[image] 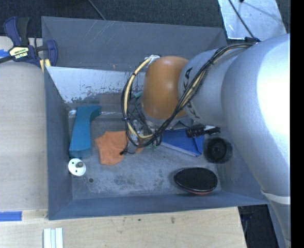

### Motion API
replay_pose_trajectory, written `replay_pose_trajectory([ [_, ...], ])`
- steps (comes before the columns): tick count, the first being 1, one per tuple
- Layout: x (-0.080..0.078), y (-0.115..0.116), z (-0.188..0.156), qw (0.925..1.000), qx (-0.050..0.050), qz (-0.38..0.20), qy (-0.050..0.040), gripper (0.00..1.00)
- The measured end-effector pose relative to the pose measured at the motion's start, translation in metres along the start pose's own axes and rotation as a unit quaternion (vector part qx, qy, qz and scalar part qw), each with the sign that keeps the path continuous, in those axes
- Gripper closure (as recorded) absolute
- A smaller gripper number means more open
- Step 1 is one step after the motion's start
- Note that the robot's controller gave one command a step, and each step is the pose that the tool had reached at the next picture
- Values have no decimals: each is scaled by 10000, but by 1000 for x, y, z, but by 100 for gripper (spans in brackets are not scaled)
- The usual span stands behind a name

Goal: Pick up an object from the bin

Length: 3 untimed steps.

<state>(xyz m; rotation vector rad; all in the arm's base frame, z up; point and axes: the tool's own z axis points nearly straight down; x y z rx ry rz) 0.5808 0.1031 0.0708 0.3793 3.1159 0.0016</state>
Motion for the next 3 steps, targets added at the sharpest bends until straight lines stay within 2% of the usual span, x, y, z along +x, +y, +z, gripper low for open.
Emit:
replay_pose_trajectory([
  [3,0,0,0,10000,-1,5,0,100],
])
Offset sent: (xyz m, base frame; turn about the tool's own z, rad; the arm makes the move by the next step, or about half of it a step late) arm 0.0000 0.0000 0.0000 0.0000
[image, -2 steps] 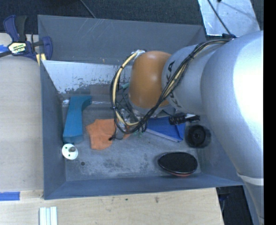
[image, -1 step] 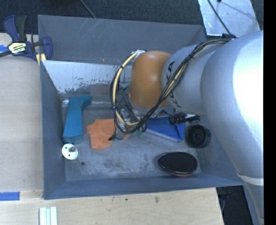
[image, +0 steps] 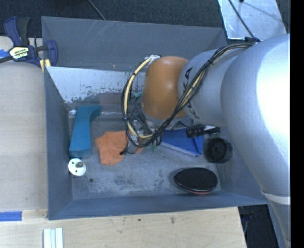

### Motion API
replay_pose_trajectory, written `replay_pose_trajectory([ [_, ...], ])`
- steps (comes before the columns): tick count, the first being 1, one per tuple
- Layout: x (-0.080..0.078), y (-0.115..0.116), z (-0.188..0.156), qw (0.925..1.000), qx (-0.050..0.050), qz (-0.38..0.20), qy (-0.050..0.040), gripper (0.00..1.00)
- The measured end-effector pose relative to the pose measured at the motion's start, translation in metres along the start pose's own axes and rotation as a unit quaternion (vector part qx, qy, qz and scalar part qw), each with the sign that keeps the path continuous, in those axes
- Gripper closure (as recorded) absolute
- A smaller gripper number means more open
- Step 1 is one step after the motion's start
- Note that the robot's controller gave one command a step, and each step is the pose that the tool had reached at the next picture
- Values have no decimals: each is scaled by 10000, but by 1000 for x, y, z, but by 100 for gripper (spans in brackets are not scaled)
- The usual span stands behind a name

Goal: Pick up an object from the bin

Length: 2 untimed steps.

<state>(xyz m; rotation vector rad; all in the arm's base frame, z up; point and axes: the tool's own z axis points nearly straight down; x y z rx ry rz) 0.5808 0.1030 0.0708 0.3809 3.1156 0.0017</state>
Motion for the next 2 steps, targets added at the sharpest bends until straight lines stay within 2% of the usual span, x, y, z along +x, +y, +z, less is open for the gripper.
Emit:
replay_pose_trajectory([
  [1,-10,-3,-200,9999,6,106,10,100],
  [2,-10,-3,-216,9999,4,114,6,100],
])
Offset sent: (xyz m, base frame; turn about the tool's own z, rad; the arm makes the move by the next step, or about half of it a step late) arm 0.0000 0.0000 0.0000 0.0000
